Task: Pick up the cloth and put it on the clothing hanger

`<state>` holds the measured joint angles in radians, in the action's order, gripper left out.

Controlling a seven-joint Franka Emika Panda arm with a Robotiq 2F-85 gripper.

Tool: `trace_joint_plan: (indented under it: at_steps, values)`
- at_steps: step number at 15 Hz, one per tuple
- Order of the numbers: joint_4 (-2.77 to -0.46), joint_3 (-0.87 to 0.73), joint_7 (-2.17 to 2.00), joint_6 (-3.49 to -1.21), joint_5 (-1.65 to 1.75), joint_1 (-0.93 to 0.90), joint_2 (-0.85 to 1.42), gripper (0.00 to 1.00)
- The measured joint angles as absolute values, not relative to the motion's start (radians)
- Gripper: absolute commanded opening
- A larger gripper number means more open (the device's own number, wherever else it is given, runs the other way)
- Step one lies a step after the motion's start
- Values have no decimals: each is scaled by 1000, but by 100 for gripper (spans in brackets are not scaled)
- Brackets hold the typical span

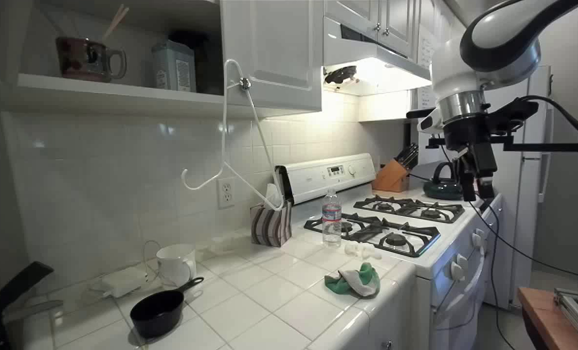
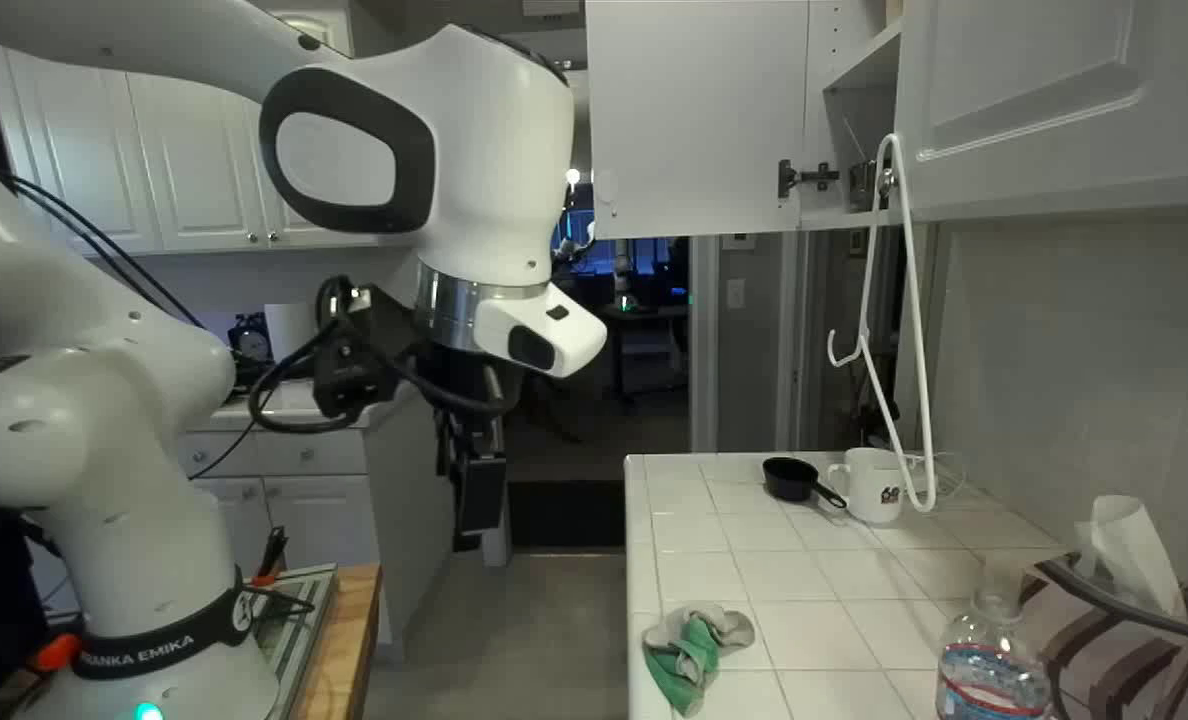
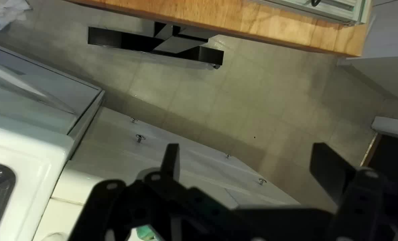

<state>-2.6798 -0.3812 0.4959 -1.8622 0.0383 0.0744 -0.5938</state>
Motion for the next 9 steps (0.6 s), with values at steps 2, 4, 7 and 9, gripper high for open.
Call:
trace_joint_plan:
  at_steps: [2, 4, 7, 9]
  values:
    - [-2680, -381, 496, -1862, 38, 74, -594, 100]
    - [-2680, -381, 496, -1862, 38, 74, -594, 100]
    - [-2680, -379, 496, -1862, 38, 76, -594, 100]
    - [-2679, -371, 496, -1886, 38, 78, -594, 100]
